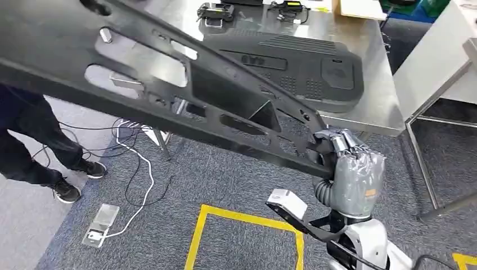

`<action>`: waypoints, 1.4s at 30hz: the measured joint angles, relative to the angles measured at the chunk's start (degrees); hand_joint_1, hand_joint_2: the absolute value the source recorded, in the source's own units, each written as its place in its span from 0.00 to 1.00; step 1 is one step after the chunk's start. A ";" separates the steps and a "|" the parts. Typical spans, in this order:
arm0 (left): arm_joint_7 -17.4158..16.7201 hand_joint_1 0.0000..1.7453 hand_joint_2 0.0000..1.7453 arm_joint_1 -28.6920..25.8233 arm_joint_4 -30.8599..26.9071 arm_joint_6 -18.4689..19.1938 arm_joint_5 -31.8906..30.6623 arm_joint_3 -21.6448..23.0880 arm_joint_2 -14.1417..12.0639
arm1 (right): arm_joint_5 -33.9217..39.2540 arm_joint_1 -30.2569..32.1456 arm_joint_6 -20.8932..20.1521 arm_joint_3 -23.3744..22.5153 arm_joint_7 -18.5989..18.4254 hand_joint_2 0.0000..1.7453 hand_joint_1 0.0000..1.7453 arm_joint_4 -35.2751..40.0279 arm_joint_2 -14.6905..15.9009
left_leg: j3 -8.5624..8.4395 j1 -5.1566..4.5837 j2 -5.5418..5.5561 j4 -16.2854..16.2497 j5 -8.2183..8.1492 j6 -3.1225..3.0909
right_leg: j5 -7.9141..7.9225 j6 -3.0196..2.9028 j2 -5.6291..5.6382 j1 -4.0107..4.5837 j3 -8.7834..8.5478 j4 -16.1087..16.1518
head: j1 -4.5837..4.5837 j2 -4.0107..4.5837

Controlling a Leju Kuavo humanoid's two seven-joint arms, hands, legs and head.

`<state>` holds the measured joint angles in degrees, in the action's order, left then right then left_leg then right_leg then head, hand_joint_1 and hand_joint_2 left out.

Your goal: Take the parts from the cabinet and place them on the table.

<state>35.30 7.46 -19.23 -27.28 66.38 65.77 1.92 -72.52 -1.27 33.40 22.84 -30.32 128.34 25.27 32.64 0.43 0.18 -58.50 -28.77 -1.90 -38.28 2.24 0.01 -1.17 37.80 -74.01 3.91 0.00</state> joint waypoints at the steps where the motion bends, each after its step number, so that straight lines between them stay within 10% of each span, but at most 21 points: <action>1: 0.00 0.00 1.00 -0.04 0.00 0.00 0.02 0.00 0.00 | 0.00 0.00 0.00 0.00 -0.02 1.00 1.00 0.00 0.00 | -0.25 -0.11 0.02 -0.01 -0.24 -0.06 | 0.07 -0.04 0.00 0.01 1.89 -2.41 | 0.04 0.00; 3: -0.05 0.00 1.00 -0.11 0.00 0.00 0.04 0.00 0.00 | 0.00 0.00 -0.02 0.00 -0.02 1.00 1.00 -0.02 0.02 | -1.27 -0.22 0.18 0.00 -0.92 -0.06 | 4.71 -0.46 0.00 0.12 1.45 1.33 | 0.09 0.00; 5: -0.05 0.00 1.00 -0.08 0.00 0.00 0.04 0.00 0.00 | 0.00 -0.04 -0.02 0.00 -0.02 1.00 1.00 0.00 0.02 | -2.65 -0.27 0.33 0.01 -1.78 0.22 | 11.34 -1.26 0.00 0.39 -2.41 11.63 | 0.28 0.00; 12: -0.07 0.00 1.00 0.28 0.00 -0.09 0.07 0.00 0.02 | 0.11 -0.11 0.02 -0.02 -0.09 1.00 1.00 -0.04 0.04 | -3.06 -0.57 0.08 -1.49 -3.84 2.46 | 9.98 -2.80 0.09 0.32 -4.85 15.86 | -0.24 0.00; 15: -0.07 0.00 1.00 0.13 0.00 -0.09 0.11 0.00 0.02 | 0.13 -0.14 0.04 -0.02 -0.07 1.00 1.00 -0.04 0.04 | 4.13 -0.12 0.09 -14.61 -9.33 3.09 | 9.30 -3.38 -0.19 0.36 -5.52 15.84 | -0.83 0.00; 17: -0.09 0.00 1.00 -0.01 0.00 -0.11 0.15 0.00 0.02 | 0.33 -0.12 0.07 0.00 0.11 1.00 1.00 -0.07 0.04 | 7.04 0.04 0.09 -17.77 -8.44 3.27 | 8.84 -3.33 -0.14 0.35 -6.07 15.82 | -0.94 0.00; 21: -0.07 0.00 1.00 -0.01 0.00 -0.11 0.15 0.00 0.02 | 0.66 -0.18 0.37 0.00 0.22 1.00 1.00 -0.07 0.04 | 1.74 0.15 0.12 -2.43 1.46 2.68 | 7.32 -2.59 -0.06 0.30 -8.09 15.83 | -1.16 0.00; 27: -0.07 0.00 1.00 0.10 0.00 -0.13 0.24 0.00 0.02 | 1.33 -0.38 1.03 -0.09 0.22 1.00 1.00 -0.07 0.11 | 0.55 0.09 0.06 0.13 0.64 0.98 | 5.85 -0.88 0.04 0.31 -8.14 14.77 | -0.88 0.00; 31: -0.09 0.00 1.00 0.13 0.00 -0.13 0.26 0.00 0.02 | 1.35 -0.37 1.42 -0.13 0.24 1.00 1.00 -0.07 0.15 | 0.11 0.05 -0.02 0.19 0.10 0.25 | -0.21 -0.23 0.01 0.20 1.12 -1.25 | -0.02 0.00; 33: -0.07 0.00 1.00 0.07 0.00 -0.13 0.26 0.00 0.02 | 1.42 -0.37 1.44 -0.13 0.24 1.00 1.00 -0.07 0.17 | -0.46 0.04 0.06 0.18 -0.33 0.31 | 2.92 -0.30 0.00 0.20 2.03 -0.55 | 0.09 0.00; 36: -0.07 0.00 1.00 0.09 0.00 -0.09 0.24 0.00 0.02 | 1.90 -0.47 1.66 -0.13 0.53 1.00 1.00 -0.07 0.17 | -1.98 0.06 0.24 0.18 -1.33 0.84 | 11.13 -0.91 -0.07 0.21 -3.36 13.65 | 0.39 0.00; 42: -0.13 0.00 1.00 0.21 0.00 -0.15 0.28 0.00 0.02 | 2.12 -0.66 1.92 -0.13 0.68 1.00 1.00 -0.13 0.20 | -2.38 -0.11 0.17 -0.40 -2.58 2.77 | 9.92 -2.47 0.16 0.26 -4.64 15.42 | -0.11 0.00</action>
<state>35.17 7.66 -19.23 -27.43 66.66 65.77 1.95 -70.40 -1.93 35.32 22.71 -29.64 128.21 25.46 30.26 0.32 0.34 -58.89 -31.35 0.87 -28.36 -0.23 0.17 -0.90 33.16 -58.59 3.80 0.00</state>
